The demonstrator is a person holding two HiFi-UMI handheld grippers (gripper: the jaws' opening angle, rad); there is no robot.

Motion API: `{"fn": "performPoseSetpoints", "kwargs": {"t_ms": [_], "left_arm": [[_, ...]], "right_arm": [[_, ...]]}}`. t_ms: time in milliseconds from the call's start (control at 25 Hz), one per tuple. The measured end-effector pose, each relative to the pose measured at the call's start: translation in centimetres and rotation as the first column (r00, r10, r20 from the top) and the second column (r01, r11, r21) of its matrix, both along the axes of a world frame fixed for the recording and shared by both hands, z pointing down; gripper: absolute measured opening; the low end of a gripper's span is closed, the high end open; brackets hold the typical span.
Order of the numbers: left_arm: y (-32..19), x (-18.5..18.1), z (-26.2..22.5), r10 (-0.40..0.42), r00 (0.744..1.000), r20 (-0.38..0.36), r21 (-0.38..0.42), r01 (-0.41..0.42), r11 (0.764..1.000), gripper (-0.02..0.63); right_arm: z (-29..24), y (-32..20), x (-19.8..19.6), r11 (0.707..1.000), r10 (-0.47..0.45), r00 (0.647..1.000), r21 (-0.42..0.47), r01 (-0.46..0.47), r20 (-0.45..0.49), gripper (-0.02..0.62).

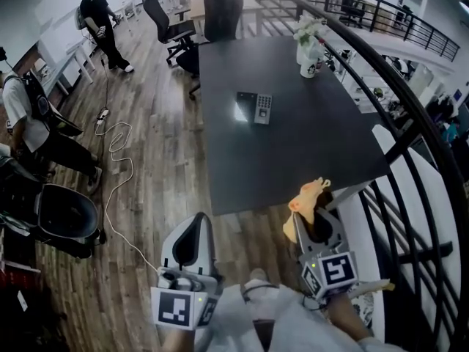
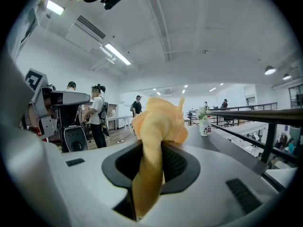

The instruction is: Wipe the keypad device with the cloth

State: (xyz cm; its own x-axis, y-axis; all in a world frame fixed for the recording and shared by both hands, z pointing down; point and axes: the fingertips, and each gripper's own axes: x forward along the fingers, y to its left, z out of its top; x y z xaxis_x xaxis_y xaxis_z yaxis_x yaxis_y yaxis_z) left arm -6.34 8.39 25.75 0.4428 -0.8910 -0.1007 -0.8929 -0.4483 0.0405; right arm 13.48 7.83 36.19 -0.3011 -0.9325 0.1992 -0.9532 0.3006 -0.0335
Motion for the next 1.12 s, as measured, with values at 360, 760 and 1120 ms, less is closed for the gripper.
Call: {"fn": "performPoseSetpoints", "kwargs": {"t_ms": [360,760,1120], "left_arm": [[-2.2,3.1,-0.1,0.036,0.999,0.032,-0.002,-0.036,0.999,0.012],[-5.2,4.1,0.9,0.047,0.998,0.049,-0.022,-0.046,0.999,0.012],[-10.8,3.9,1.1,0.081,0.996,0.047,-0.022,-0.08,0.997,0.012]], "right_arm": [[1.0,-1.6,1.8,1.0,0.014,0.999,-0.021,-0.014,0.035,0.098],[2.2,-3.9,2.6,0.998,0.027,0.999,-0.053,-0.025,0.033,0.098],[2.0,-8.3,2.2,0.997,0.054,0.998,-0.056,-0.053,0.015,0.098]]}}
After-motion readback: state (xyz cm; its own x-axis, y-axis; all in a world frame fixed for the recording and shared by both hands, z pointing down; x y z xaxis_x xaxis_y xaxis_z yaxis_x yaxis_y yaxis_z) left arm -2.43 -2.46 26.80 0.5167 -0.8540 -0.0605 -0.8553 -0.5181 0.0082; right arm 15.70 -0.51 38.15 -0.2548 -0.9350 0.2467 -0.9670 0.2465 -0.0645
